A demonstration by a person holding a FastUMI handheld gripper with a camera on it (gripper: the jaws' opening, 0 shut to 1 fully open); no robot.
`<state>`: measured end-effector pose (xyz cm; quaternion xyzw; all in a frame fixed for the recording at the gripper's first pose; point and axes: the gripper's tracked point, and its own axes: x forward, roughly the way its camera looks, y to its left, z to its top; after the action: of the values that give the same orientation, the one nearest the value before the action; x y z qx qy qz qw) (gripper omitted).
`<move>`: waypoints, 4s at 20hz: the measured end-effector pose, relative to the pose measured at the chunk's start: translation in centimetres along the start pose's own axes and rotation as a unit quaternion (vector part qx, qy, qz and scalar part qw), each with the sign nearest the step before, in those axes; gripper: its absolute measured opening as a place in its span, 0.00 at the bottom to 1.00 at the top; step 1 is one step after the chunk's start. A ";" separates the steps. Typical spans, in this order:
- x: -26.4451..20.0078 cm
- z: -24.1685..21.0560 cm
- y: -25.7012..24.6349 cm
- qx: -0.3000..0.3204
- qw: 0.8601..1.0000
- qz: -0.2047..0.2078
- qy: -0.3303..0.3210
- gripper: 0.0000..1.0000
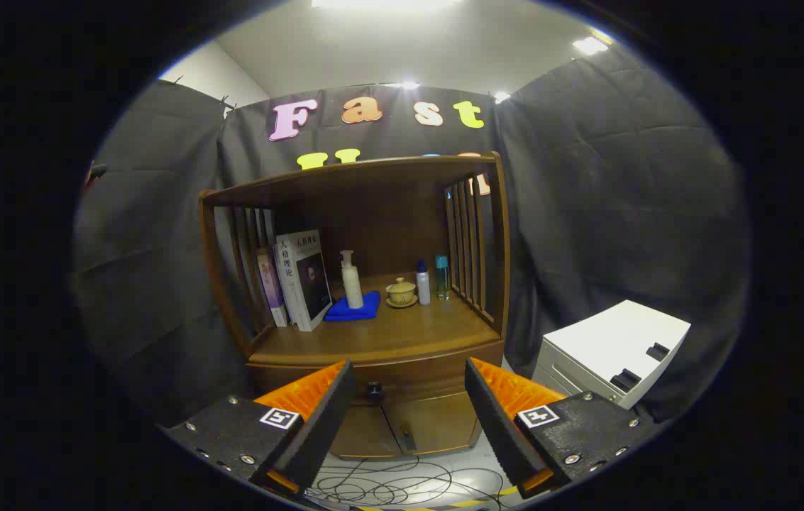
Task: Pull open the drawer, take out the items inside it, and place them on the countertop above the cabinet.
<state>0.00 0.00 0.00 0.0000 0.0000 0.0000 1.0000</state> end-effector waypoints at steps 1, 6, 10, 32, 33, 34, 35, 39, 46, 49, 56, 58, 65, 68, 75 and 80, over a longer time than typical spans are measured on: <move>-0.3 0.0 -0.2 -0.002 1.000 0.005 0.001 0.95; -0.9 1.2 0.2 -0.018 0.999 0.040 -0.021 0.95; -1.1 1.8 0.9 -0.019 0.998 0.059 -0.032 0.95; 3.1 1.6 6.3 -0.025 0.993 0.118 -0.003 0.95; 4.1 1.8 6.6 -0.027 0.992 0.119 -0.003 0.95; 4.9 1.7 7.0 -0.029 0.992 0.121 -0.002 0.95; 5.8 1.6 7.3 -0.032 0.992 0.121 0.001 0.95; 9.4 0.1 9.2 -0.047 0.991 0.125 0.027 0.95; 14.6 -4.1 11.2 -0.077 0.983 0.139 0.088 0.95; 16.6 -6.9 11.7 -0.080 0.979 0.147 0.115 0.96; 19.7 -12.3 12.3 -0.068 0.968 0.153 0.186 0.96; 20.6 -13.3 12.6 -0.067 0.966 0.154 0.197 0.96; 21.8 -18.8 11.0 -0.063 0.952 0.123 0.272 0.95; 22.8 -19.5 8.7 -0.057 0.957 0.079 0.272 0.95; 24.0 -23.6 7.1 -0.050 0.945 0.040 0.321 0.69; 24.0 -23.3 7.3 -0.052 0.943 0.051 0.324 0.49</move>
<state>24.03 7.28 -23.32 -0.0523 0.3242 0.0513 0.9432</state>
